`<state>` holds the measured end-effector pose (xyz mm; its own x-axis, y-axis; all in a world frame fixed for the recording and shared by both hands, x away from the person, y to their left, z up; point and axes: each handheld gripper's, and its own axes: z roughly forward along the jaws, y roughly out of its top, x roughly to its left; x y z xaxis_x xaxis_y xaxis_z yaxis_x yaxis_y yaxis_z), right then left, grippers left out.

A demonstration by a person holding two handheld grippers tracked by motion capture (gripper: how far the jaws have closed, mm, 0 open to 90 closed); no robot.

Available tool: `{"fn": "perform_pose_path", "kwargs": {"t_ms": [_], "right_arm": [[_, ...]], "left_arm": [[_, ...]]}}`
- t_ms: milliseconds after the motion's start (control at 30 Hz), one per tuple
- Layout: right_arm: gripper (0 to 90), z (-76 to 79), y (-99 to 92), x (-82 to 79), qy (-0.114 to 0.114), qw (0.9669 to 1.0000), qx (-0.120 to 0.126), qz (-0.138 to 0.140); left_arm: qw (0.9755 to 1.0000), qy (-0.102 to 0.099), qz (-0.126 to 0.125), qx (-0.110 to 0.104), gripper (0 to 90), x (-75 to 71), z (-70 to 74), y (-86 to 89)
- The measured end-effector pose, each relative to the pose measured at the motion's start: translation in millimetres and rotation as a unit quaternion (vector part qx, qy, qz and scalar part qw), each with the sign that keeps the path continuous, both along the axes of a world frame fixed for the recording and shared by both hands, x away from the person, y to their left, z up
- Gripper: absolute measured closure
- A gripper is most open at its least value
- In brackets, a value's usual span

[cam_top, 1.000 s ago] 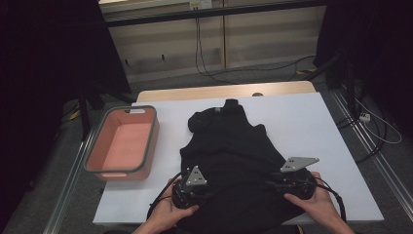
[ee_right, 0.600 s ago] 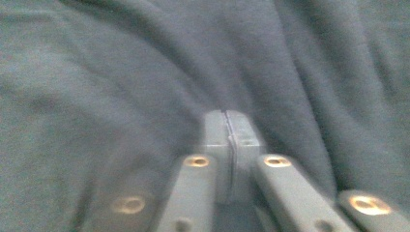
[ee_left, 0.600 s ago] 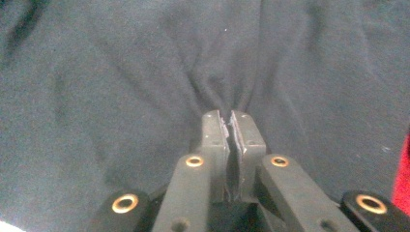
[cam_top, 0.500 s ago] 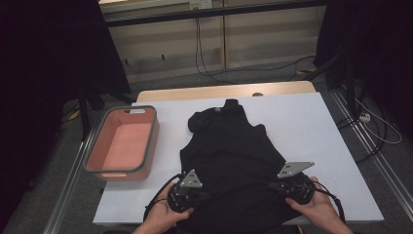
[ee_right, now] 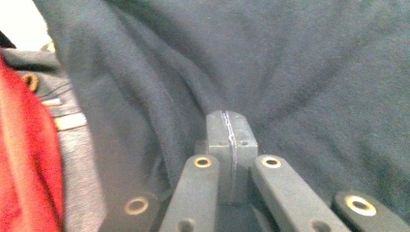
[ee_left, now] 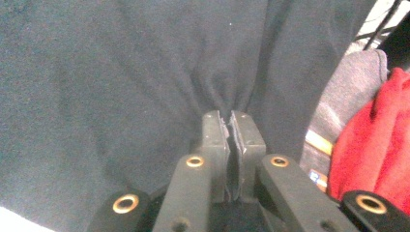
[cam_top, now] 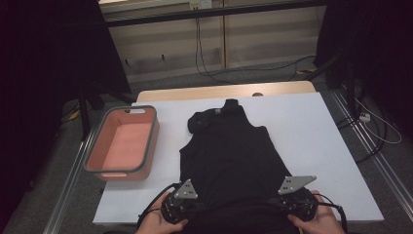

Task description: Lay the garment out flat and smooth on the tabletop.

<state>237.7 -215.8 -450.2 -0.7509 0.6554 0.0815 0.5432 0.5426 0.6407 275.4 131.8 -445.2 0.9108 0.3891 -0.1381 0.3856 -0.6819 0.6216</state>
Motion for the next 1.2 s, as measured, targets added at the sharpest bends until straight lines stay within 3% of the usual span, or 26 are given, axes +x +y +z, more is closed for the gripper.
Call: {"fn": "perform_pose_path", "kwargs": {"t_ms": [167,400,500,533,633,800,867,933,1000,1033,1133,1167,1200], "right_arm": [[90.0,0.8,6.3,-12.5,0.004,0.9998,0.004,0.018],[89.1,2.3,10.3,-21.9,0.014,0.9989,0.034,0.031],[75.3,5.9,4.6,-16.7,0.004,0.9982,0.058,0.015],[72.3,7.4,1.4,-12.5,-0.002,0.9978,0.066,0.005],[65.3,8.4,-5.0,0.9,-0.012,0.9975,0.068,-0.018],[60.4,6.3,-10.6,28.1,-0.033,0.9978,0.037,-0.043],[57.9,6.2,-8.3,37.8,-0.04,0.9978,0.026,-0.047],[56.4,5.7,-3.8,46.8,-0.044,0.998,0.022,-0.04],[55.1,4.2,1.7,54.0,-0.046,0.9981,0.014,-0.039],[55.2,0.4,7.9,60.5,-0.047,0.9982,-0.002,-0.035],[57.4,-5.2,11.6,62.8,-0.049,0.9981,-0.012,-0.036],[62.4,-5.5,11.3,61.6,-0.049,0.998,-0.008,-0.039],[75.6,-5.7,10.5,58.9,-0.05,0.9979,-0.006,-0.042]], "left_arm": [[1.0,0.003,-0.005,0.003,86.0,-10.4,0.7,7.1],[0.9999,0.014,0.001,-0.007,85.5,-21.4,2.3,19.4],[0.9995,0.016,0.012,-0.024,81.0,-15.3,3.7,21.4],[0.9993,0.013,0.018,-0.029,75.1,-13.6,3.4,20.8],[0.9992,-0.006,0.031,-0.023,64.0,-3.3,4.0,18.6],[0.9978,-0.038,0.051,-0.02,46.4,18.5,5.1,11.1],[0.9967,-0.058,0.057,-0.005,42.1,28.7,3.7,5.3],[0.9965,-0.056,0.061,-0.009,39.4,38.8,1.9,-1.8],[0.9965,-0.068,0.05,-0.006,41.2,42.3,1.9,-8.6],[0.9966,-0.071,0.042,-0.003,45.1,42.5,1.9,-10.8],[0.9985,-0.05,0.019,-0.008,51.5,38.2,-0.4,-15.7],[0.9988,-0.048,0.011,-0.005,53.1,34.8,-2.5,-17.7],[0.9987,-0.051,0.003,0.0,56.1,32.8,-3.8,-18.9]]}}
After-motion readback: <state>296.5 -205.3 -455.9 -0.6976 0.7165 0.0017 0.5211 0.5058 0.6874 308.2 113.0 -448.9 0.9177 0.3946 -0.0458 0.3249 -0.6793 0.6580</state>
